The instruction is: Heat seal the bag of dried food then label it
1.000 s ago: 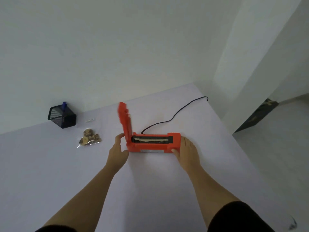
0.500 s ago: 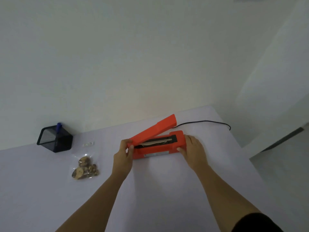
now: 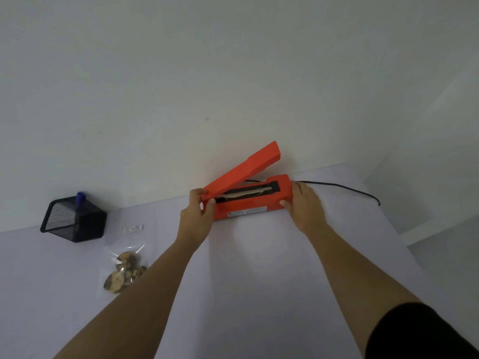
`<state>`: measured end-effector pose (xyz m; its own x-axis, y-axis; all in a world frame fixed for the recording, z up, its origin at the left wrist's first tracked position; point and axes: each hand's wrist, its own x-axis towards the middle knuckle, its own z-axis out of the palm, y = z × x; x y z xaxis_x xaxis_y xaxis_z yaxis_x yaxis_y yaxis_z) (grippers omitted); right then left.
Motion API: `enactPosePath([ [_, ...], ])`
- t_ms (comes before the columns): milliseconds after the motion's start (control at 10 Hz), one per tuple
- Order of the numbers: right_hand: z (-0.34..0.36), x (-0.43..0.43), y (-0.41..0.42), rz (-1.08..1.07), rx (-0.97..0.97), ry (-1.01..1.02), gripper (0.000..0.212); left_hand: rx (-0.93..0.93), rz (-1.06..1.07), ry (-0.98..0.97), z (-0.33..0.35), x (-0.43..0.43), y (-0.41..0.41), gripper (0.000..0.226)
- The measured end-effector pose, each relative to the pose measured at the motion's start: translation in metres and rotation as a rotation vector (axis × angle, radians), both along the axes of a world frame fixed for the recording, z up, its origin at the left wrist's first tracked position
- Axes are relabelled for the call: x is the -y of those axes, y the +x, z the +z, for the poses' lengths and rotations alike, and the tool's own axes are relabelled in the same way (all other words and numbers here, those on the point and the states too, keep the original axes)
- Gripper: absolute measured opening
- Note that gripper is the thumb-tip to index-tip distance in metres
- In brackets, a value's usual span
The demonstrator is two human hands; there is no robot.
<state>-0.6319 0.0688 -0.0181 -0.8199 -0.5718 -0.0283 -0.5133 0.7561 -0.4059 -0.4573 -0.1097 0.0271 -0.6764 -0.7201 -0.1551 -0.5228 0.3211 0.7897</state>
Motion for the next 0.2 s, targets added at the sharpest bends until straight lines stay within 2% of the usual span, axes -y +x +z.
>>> enactPosePath([
  [200, 0.006, -0.014, 0.055, -0.136, 0.029, -0.011, 0.074, 0.066, -0.04, -0.045, 0.005, -0.006, 0.026, 0.04],
])
